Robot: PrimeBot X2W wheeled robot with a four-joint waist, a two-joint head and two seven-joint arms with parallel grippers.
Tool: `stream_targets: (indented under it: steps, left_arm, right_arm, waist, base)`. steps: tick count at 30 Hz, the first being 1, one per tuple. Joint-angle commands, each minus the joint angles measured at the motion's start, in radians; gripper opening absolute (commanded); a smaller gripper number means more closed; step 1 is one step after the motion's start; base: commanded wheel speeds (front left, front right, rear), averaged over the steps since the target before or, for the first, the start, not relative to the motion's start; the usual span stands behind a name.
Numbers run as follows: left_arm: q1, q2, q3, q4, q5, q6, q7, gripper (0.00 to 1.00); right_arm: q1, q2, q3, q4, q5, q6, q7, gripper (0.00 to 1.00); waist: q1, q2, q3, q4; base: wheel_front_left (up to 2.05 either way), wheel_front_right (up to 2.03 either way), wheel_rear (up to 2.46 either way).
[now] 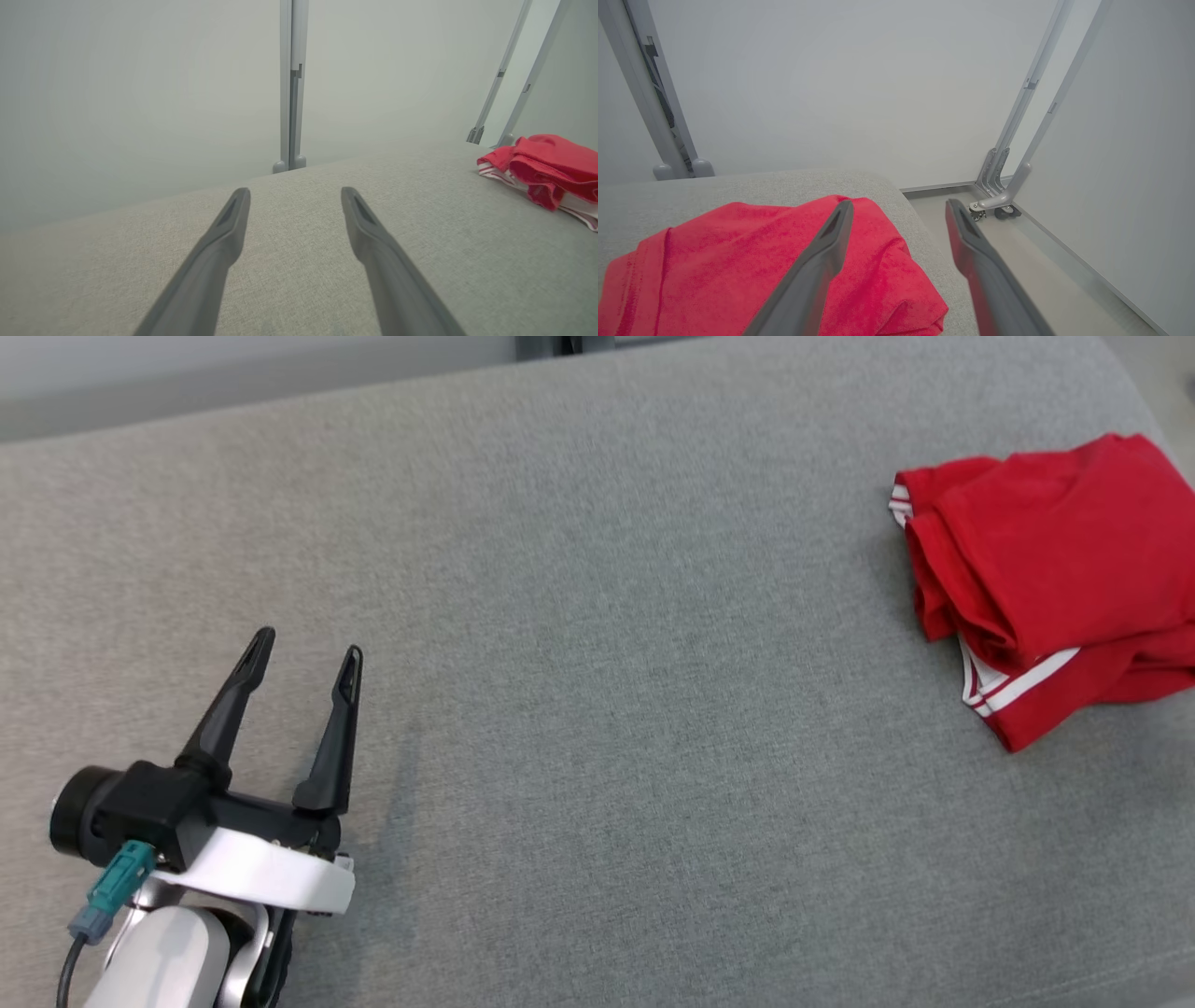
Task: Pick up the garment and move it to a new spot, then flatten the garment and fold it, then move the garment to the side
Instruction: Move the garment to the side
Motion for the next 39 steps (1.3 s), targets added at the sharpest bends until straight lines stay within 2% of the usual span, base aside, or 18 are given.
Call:
stream_targets:
  steps: [1, 7, 12, 19, 23, 28, 39]
  left_arm:
    - [0.019, -0.006, 0.005, 0.003, -0.012, 0.008, -0.008, 1.00]
    - [0.066, -0.027, 0.011, 0.017, -0.029, 0.033, -0.017, 1.00]
    - [0.115, -0.040, 0.028, 0.022, -0.044, 0.061, -0.022, 1.00]
    - [0.170, -0.050, 0.041, 0.030, -0.061, 0.086, -0.029, 1.00]
    - [0.207, -0.056, 0.054, 0.034, -0.070, 0.104, -0.031, 1.00]
    - [0.245, -0.053, 0.058, 0.032, -0.073, 0.109, -0.035, 1.00]
    - [0.280, -0.045, 0.030, 0.057, -0.059, 0.102, -0.028, 1.00]
  right_arm:
    - [0.054, 0.026, -0.017, -0.066, -0.013, 0.000, -0.007, 1.00]
    - [0.258, 0.174, -0.072, -0.353, -0.066, 0.000, 0.004, 1.00]
    - [0.402, 0.293, -0.046, -0.561, -0.108, 0.000, 0.063, 1.00]
    - [0.525, 0.345, 0.004, -0.718, -0.133, 0.000, 0.123, 1.00]
    - [0.594, 0.358, 0.016, -0.765, -0.142, 0.000, 0.140, 1.00]
    - [0.665, 0.360, 0.005, -0.776, -0.135, 0.000, 0.149, 1.00]
    - [0.755, 0.361, -0.022, -0.762, -0.121, 0.000, 0.175, 1.00]
  waist:
    - [0.0000, 0.0000, -0.063, 0.030]
    - [0.0000, 0.0000, -0.157, 0.092]
    - [0.0000, 0.0000, -0.221, 0.145]
    - [0.0000, 0.0000, -0.282, 0.209]
    - [0.0000, 0.0000, -0.321, 0.243]
    - [0.0000, 0.0000, -0.356, 0.264]
    - [0.0000, 0.0000, -0.397, 0.264]
  base:
    - [0.00, 0.00, 0.00]
    - [0.00, 0.00, 0.00]
    - [0.00, 0.00, 0.00]
    - [0.00, 0.00, 0.00]
    - [0.00, 0.00, 0.00]
    - [0.00, 0.00, 0.00]
    - [0.00, 0.00, 0.00]
